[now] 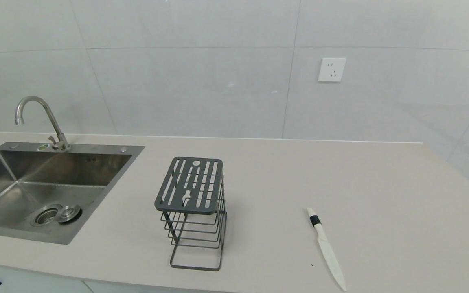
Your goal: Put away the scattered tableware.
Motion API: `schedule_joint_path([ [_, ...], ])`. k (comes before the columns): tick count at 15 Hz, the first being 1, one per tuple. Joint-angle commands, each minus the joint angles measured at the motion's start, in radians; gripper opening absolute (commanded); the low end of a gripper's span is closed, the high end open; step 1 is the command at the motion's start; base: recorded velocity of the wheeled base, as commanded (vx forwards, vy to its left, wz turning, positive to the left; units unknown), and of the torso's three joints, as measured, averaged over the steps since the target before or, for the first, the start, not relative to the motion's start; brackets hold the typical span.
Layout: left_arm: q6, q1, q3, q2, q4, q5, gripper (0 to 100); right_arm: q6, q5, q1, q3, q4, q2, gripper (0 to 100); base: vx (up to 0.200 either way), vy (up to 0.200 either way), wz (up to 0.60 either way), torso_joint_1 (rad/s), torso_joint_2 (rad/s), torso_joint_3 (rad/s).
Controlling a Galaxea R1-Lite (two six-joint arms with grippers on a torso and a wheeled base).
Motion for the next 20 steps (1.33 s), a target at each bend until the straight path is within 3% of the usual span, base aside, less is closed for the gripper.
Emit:
schedule_joint_path([
  [1, 0.0, 0.0, 0.0, 0.001, -0.001, 0.0, 100, 0.0, 0.001, 0.0, 0.0, 0.0, 0.001, 100, 0.0, 0.0, 0.0, 0.163, -0.02, 0.119],
  [4, 0.0, 0.0, 0.0, 0.001, -0.001, 0.0, 100, 0.011, -0.001, -0.001, 0.002, -0.002, 0.001, 100, 0.0, 0.0, 0.0, 0.03, 0.0, 0.025],
  [6, 0.001, 0.0, 0.0, 0.001, -0.001, 0.0, 100, 0.023, 0.001, -0.007, -0.035, -0.268, 0.009, 100, 0.0, 0.0, 0.0, 0.0, 0.0, 0.0],
  [7, 0.001, 0.0, 0.0, 0.001, -0.001, 0.0, 100, 0.02, 0.017, -0.01, -0.106, -0.278, 0.055, 100, 0.0, 0.0, 0.0, 0.0, 0.0, 0.0],
  [11, 0.0, 0.0, 0.0, 0.001, -0.001, 0.0, 100, 0.012, 0.171, 0.043, -0.33, -0.255, 0.506, 100, 0.0, 0.0, 0.0, 0.0, 0.0, 0.0],
  [13, 0.0, 0.0, 0.0, 0.001, -0.001, 0.0, 100, -0.014, 0.18, 0.097, -0.383, -0.281, 0.707, 100, 0.0, 0.0, 0.0, 0.0, 0.0, 0.0],
  [20, -0.002, 0.0, 0.0, 0.001, 0.001, 0.0, 100, -0.028, 0.254, 0.221, -0.373, -0.288, 1.295, 100, 0.0, 0.0, 0.0, 0.0, 0.0, 0.0],
])
